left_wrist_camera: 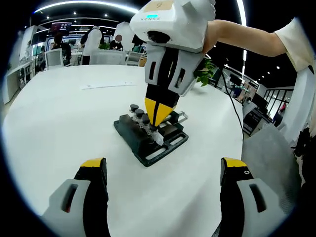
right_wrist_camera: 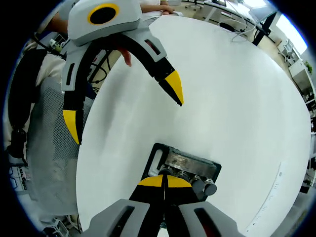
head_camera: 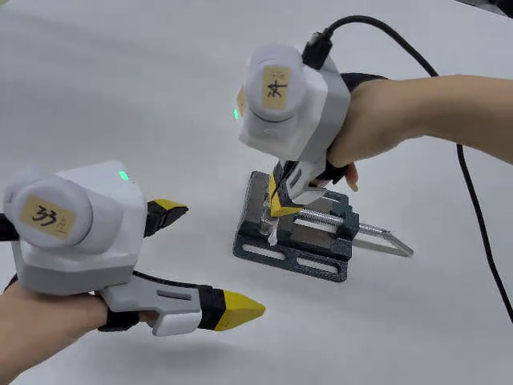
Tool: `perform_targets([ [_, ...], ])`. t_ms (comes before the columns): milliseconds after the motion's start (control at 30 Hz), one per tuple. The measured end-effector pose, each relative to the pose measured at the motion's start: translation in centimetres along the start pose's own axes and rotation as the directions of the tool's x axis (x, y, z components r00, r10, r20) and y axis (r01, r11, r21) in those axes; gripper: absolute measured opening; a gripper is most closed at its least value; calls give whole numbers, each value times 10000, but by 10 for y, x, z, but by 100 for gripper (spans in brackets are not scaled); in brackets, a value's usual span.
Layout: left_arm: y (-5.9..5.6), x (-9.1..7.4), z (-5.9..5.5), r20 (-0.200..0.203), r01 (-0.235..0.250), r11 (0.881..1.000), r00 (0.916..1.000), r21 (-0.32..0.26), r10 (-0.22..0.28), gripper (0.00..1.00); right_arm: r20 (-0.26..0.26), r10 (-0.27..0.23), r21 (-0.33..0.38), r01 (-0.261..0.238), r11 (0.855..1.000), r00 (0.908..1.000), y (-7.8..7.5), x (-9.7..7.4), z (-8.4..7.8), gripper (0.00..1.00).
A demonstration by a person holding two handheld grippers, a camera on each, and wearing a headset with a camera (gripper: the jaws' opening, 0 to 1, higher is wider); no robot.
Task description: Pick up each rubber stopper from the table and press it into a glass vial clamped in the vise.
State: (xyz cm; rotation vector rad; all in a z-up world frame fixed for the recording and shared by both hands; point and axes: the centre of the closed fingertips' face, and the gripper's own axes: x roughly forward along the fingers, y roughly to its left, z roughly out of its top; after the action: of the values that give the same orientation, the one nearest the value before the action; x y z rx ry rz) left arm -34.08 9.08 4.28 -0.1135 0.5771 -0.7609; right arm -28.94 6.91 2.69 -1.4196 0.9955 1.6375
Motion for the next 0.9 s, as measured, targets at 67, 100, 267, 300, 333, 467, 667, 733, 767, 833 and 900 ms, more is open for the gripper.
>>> perform_targets([
  [67,0,0,1,15,-6,10000,10000,0,6,95,-200,25,83,-24,10000,9998,0,0,0,0],
  [100,0,0,1,28,3,10000,10000,5,-3,95,-323,46,94,-43,9999,9995,-1,0,0,0],
  [267,1,1,2,51,-25,10000,10000,-7,25,95,-854,31,-7,-32,10000,9963,-3,2,0,0],
  [300,1,1,2,55,-40,10000,10000,2,40,95,-881,44,30,-42,10000,9961,-4,2,0,0],
  [333,1,0,2,66,-30,10000,10000,-16,30,95,-903,98,69,-92,9999,9959,-2,0,-1,0],
  [467,0,1,1,44,-40,10000,10000,-16,40,95,-970,110,35,-107,9999,9952,-2,0,-2,0],
  [667,-1,-1,6,95,-54,10000,9999,54,54,95,-417,157,305,-145,9994,9990,-3,-2,-4,0],
  [733,-1,-2,6,110,-71,9999,9999,96,70,95,-361,94,277,-84,9996,9993,-2,-2,-4,0],
  [767,-1,-3,7,100,-87,9999,9999,117,86,95,-364,-3,186,10,9998,9993,-2,-1,-3,0],
  [833,-1,-5,11,150,-136,9998,9998,161,134,95,-511,-135,57,138,9999,9986,0,-2,-3,0],
  [900,-2,-7,13,168,-144,9997,9998,208,140,95,-649,-179,-134,171,9998,9977,0,-1,-3,0],
])
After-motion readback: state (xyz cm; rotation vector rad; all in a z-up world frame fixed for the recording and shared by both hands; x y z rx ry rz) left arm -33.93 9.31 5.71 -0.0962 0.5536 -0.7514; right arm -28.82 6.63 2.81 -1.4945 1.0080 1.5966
